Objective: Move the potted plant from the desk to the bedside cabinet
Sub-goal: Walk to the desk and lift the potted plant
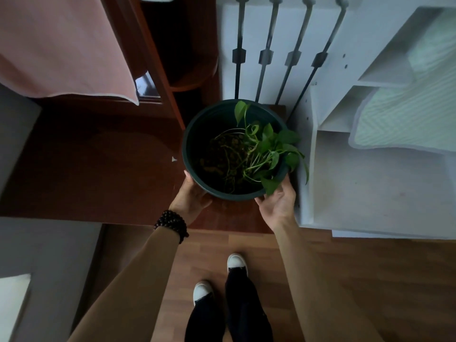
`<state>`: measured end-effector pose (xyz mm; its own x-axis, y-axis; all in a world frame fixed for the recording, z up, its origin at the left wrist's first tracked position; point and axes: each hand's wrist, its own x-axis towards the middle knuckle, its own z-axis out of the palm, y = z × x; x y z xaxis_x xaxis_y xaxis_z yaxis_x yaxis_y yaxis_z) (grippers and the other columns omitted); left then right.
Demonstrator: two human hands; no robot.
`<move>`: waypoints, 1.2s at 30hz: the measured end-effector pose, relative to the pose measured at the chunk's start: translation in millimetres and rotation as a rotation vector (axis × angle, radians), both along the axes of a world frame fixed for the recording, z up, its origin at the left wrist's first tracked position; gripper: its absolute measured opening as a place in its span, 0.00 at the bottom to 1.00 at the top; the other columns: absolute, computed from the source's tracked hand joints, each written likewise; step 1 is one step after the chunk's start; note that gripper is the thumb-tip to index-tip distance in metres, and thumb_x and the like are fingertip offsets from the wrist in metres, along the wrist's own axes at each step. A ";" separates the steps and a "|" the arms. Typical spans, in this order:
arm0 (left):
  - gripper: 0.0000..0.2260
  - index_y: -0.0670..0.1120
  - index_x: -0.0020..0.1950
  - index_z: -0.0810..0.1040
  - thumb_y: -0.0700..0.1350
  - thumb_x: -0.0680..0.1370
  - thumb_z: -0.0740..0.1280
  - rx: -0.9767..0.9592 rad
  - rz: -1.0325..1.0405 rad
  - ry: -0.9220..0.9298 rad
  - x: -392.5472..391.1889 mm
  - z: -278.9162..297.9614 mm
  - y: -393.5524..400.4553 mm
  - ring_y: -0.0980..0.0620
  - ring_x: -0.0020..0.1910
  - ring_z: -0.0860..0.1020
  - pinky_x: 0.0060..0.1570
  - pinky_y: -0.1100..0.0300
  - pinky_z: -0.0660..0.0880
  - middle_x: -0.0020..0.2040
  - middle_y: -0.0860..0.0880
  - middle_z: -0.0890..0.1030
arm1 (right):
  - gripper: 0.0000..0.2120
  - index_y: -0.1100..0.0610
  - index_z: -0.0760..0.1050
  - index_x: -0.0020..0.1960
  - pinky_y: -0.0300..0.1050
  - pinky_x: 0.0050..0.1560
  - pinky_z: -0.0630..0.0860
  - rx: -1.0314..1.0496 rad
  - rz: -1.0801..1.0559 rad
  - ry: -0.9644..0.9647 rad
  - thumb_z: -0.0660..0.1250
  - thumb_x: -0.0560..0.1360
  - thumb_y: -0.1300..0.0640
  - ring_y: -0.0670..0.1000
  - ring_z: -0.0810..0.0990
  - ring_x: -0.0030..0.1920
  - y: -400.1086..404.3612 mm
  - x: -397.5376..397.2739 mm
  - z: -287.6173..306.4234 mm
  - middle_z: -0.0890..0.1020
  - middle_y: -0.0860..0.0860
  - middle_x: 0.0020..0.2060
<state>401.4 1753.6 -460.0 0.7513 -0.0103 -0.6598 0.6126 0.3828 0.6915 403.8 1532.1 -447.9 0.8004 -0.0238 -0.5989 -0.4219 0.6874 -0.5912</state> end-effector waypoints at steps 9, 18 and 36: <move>0.23 0.59 0.73 0.72 0.66 0.81 0.62 0.031 -0.069 0.091 14.0 -9.7 3.8 0.45 0.68 0.78 0.60 0.45 0.77 0.69 0.47 0.80 | 0.38 0.45 0.69 0.78 0.63 0.81 0.52 -0.159 0.139 0.167 0.59 0.74 0.27 0.57 0.66 0.79 -7.5 24.7 0.0 0.72 0.50 0.78; 0.65 0.46 0.77 0.72 0.88 0.51 0.57 0.094 -0.077 0.276 72.9 -4.6 3.2 0.46 0.26 0.83 0.28 0.58 0.79 0.49 0.44 0.86 | 0.43 0.45 0.64 0.81 0.58 0.76 0.60 -0.413 0.264 0.256 0.50 0.75 0.22 0.59 0.67 0.78 -8.6 64.5 15.2 0.70 0.51 0.79; 0.35 0.51 0.69 0.82 0.75 0.77 0.58 -0.023 0.158 0.140 107.0 15.0 -39.2 0.44 0.65 0.83 0.66 0.44 0.78 0.62 0.46 0.88 | 0.47 0.40 0.73 0.75 0.62 0.78 0.63 -0.319 0.126 0.273 0.52 0.63 0.18 0.53 0.72 0.75 -6.6 101.4 19.7 0.78 0.48 0.73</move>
<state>508.4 1714.4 -444.9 0.6459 0.0840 -0.7588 0.6330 0.4968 0.5938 505.2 1525.5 -428.2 0.6220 -0.1540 -0.7677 -0.6611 0.4220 -0.6203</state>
